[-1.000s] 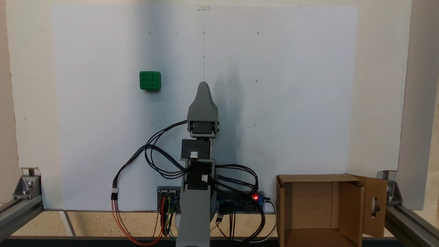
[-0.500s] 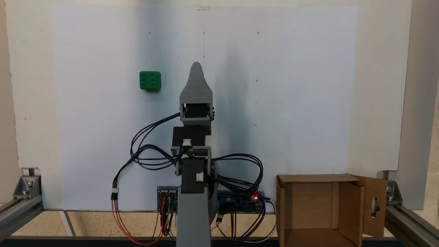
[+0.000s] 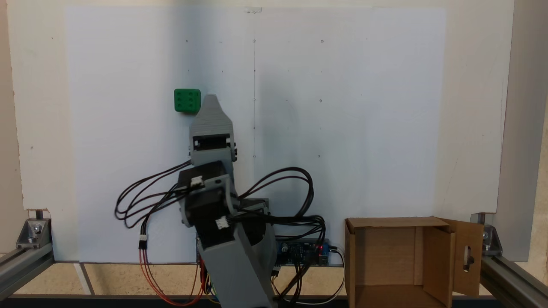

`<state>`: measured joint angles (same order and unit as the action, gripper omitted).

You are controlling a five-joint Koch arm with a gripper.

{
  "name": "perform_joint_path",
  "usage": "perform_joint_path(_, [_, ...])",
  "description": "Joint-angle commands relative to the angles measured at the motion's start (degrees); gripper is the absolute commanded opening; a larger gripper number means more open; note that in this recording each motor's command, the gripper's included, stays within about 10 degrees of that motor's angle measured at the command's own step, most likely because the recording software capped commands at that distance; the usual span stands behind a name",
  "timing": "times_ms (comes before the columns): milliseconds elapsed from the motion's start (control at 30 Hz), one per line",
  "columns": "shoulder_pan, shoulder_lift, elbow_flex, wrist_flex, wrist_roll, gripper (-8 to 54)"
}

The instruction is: Grasp a green dice and put it in the bin.

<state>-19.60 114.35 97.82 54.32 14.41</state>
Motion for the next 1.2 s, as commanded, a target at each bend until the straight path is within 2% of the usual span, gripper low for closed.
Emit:
perform_joint_path(0, [-2.37,-2.11,-6.86,9.21,4.75,42.4])
perform_joint_path(167, [-7.29,-7.29,-13.89,25.03,8.96,42.4])
perform_joint_path(467, [-12.3,-15.47,-24.79,25.31,14.06,42.4])
perform_joint_path(833, [-17.49,-32.26,-39.73,24.7,17.93,42.4])
perform_joint_path(1167, [-16.61,-43.77,-41.48,22.06,22.76,42.4])
